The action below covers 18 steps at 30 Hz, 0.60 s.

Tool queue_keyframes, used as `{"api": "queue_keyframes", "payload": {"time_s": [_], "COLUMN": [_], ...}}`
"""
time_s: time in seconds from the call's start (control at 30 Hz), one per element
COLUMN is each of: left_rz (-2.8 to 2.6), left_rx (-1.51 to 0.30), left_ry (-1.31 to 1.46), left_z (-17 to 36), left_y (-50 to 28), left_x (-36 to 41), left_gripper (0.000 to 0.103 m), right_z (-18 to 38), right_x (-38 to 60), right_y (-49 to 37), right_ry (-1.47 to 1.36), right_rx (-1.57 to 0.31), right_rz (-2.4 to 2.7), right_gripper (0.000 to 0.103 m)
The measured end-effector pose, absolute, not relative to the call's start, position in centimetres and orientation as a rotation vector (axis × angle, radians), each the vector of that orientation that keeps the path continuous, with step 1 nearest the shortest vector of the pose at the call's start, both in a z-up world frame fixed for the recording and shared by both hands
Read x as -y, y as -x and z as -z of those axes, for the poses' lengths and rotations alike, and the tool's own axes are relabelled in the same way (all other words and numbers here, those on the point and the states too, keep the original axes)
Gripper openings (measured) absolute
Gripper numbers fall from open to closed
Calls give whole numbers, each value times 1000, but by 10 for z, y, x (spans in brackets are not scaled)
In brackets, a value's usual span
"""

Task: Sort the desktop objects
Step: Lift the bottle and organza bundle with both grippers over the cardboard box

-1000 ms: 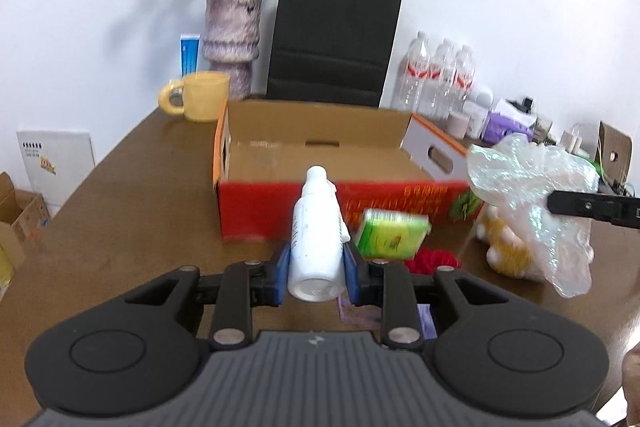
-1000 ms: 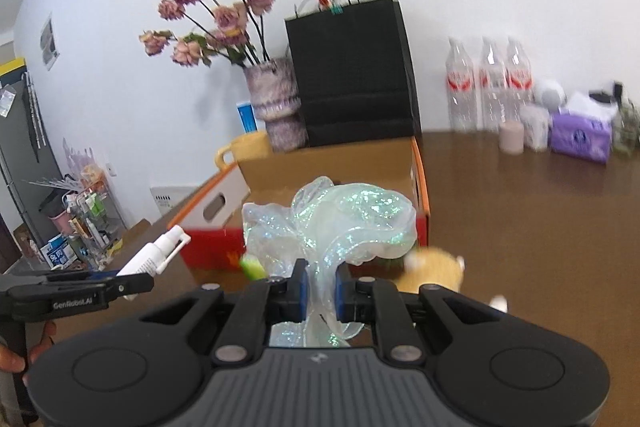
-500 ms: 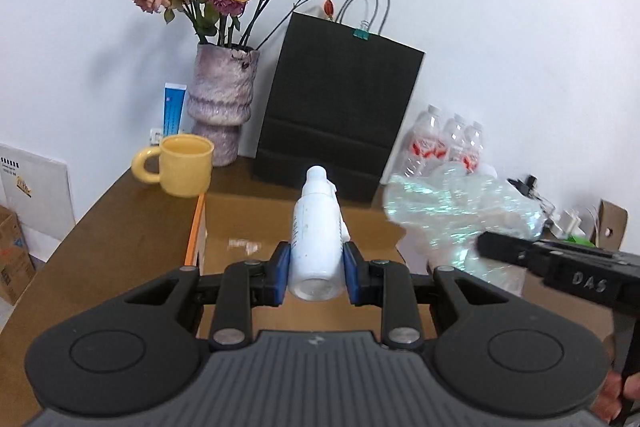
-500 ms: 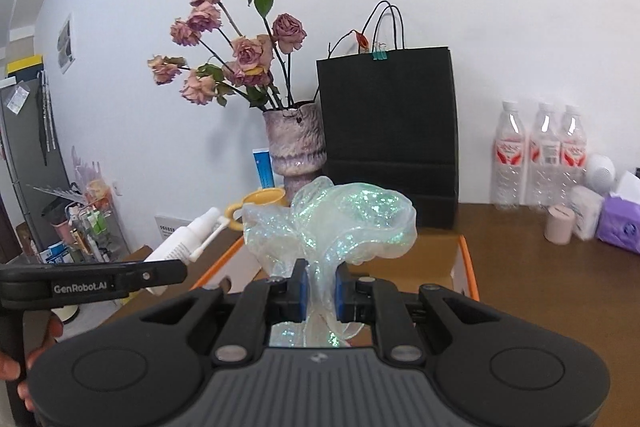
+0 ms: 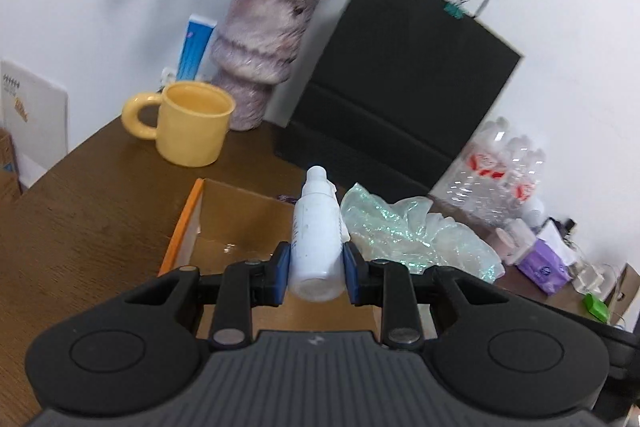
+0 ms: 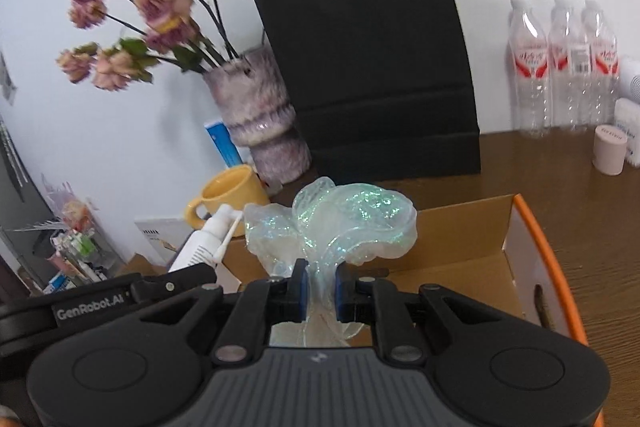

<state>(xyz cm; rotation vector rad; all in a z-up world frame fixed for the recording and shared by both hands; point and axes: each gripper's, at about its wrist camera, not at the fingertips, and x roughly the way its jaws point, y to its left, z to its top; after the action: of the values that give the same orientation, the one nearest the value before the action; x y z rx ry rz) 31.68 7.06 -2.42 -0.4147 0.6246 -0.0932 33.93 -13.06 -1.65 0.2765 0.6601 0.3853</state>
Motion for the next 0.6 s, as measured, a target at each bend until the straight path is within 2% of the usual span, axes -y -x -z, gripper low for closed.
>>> {"api": "queue_keyframes", "payload": {"time_s": [0.13,0.33,0.6], "left_rz": [54,46,23], "left_rx": [-706,-707,-720], "left_ry": [432,411,356], "left_z": [45,48,48], "left_y": [-332,-332,-330], "left_x": [-77,-78,-70], "left_gripper": [28,28,28], "right_z": [31,58,61], "right_x": [118,116,112], "right_y": [-355,-370,-369], "right_ry": [-245,-250,-223], "right_rx": [-702,-784,-780], "right_rz": [-382,-374,-362], "right_gripper": [12,12,12]}}
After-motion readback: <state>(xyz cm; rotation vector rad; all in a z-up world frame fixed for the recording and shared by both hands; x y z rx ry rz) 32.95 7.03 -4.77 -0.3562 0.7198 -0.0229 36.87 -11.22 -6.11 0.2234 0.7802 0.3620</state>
